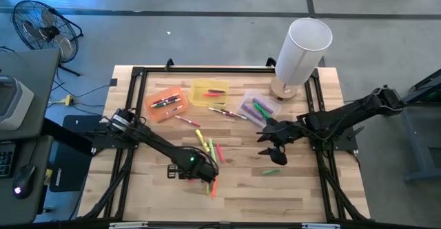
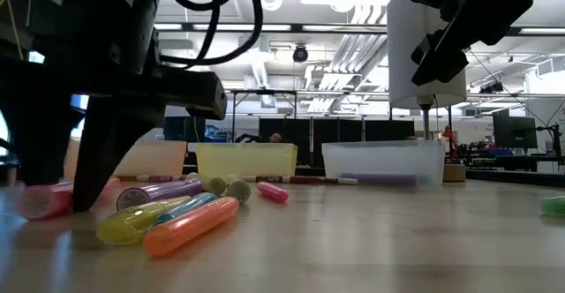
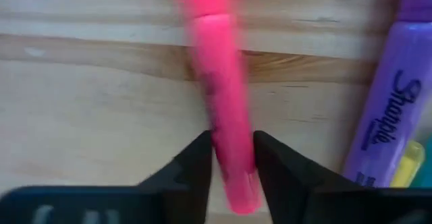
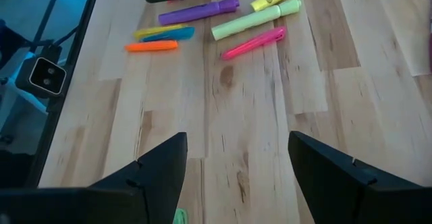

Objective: Pick & Place Markers
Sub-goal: Put the pink highlighter pen into the white bin

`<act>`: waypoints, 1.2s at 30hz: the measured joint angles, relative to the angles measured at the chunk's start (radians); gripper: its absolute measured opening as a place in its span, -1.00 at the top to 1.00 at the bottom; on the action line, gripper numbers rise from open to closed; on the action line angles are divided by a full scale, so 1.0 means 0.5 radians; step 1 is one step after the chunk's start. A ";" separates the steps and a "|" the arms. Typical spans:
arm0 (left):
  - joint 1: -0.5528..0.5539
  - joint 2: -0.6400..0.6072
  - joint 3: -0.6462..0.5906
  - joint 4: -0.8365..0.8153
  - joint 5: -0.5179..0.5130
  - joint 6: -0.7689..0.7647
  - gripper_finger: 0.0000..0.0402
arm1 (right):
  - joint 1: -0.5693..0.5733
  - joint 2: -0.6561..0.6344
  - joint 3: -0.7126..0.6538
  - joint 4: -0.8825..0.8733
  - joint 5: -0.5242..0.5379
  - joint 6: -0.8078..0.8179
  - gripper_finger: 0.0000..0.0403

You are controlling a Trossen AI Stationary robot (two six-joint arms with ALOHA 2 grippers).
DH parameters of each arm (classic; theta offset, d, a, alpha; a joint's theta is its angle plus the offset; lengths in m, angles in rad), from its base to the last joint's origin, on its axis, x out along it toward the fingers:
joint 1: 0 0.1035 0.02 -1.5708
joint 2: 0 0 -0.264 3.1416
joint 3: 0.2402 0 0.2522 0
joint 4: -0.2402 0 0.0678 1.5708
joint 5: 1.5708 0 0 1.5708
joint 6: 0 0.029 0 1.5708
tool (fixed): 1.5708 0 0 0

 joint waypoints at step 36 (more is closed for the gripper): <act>0.723 -0.858 0.067 -0.425 -0.559 2.576 0.69 | -0.045 0.019 -0.014 0.029 0.698 0.259 -0.23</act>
